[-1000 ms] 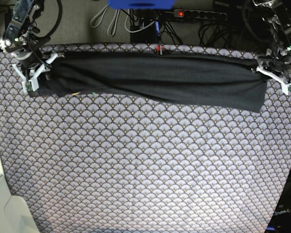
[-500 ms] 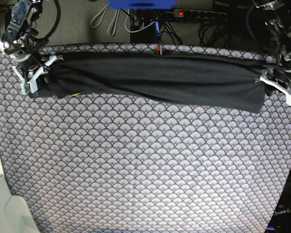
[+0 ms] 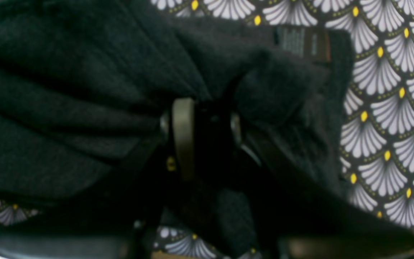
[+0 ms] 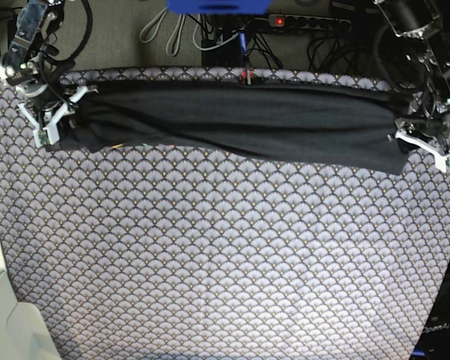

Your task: Fold the T-shirt properly

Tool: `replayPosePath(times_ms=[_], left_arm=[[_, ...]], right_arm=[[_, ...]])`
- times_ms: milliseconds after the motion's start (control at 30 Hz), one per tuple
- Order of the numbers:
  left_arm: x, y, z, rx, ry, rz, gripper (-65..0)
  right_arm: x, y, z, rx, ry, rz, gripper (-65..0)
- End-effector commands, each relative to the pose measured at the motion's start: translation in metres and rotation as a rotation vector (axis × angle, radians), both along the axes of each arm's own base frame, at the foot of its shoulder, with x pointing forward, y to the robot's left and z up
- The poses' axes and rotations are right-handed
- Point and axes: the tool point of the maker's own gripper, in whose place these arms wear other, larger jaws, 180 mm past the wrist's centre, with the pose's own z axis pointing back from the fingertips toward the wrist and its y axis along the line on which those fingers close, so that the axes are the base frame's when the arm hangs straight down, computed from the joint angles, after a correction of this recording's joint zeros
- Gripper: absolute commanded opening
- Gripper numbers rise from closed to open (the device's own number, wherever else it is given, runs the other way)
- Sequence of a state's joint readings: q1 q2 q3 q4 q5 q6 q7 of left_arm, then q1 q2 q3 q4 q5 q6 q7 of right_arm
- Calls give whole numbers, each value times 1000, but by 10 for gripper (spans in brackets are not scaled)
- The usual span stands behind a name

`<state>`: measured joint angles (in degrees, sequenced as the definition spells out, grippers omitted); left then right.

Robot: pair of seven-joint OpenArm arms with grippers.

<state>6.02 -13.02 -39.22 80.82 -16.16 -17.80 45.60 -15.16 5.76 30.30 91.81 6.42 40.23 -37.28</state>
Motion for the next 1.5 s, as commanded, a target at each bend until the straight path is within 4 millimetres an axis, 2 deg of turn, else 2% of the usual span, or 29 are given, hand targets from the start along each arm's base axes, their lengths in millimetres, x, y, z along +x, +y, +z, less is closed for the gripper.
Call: replayPosePath(times_ms=[0, 133, 267, 633, 800, 1000, 1167, 1233, 1267, 1333, 1367, 1433, 1467], left_arm=[[7, 6, 9, 12, -31, -2, -384], [9, -10, -8, -19, 10, -38, -384], [6, -17, -15, -31, 26, -48, -384], [-34, -17, -38, -36, 118, -46, -384], [-39, -21, -42, -47, 127, -44, -384], [-41, -20, -44, -42, 136, -42, -385], [-57, -20, -68, -86, 203, -18, -391], [-65, -21, -77, -102, 231, -8, -426], [-67, -22, -80, -108, 240, -7, -470], [-69, -22, -83, -114, 249, -4, -631], [-69, -23, -83, -115, 247, -4, -650], [-70, -25, -82, -117, 245, -5, -627], [-69, -25, -82, -117, 244, -5, -643]], right_arm=[[-4, -7, 0, -28, 22, 1, -544], [-4, -7, 0, -28, 22, 1, -544], [-4, -7, 0, -29, 20, 1, -544], [-2, -7, 1, -31, 16, 2, -544], [1, 2, 1, -24, 16, 27, -544], [1, 2, 1, -24, 16, 27, -544], [1, 2, 1, -24, 16, 27, -544], [1, 1, 1, -24, 16, 26, -544], [1, 1, 1, -24, 16, 26, -544], [1, 1, 1, -24, 16, 26, -544], [1, 1, 1, -24, 16, 26, -544], [1, 1, 0, -25, 17, 26, -544], [1, 1, 0, -25, 17, 26, -544]])
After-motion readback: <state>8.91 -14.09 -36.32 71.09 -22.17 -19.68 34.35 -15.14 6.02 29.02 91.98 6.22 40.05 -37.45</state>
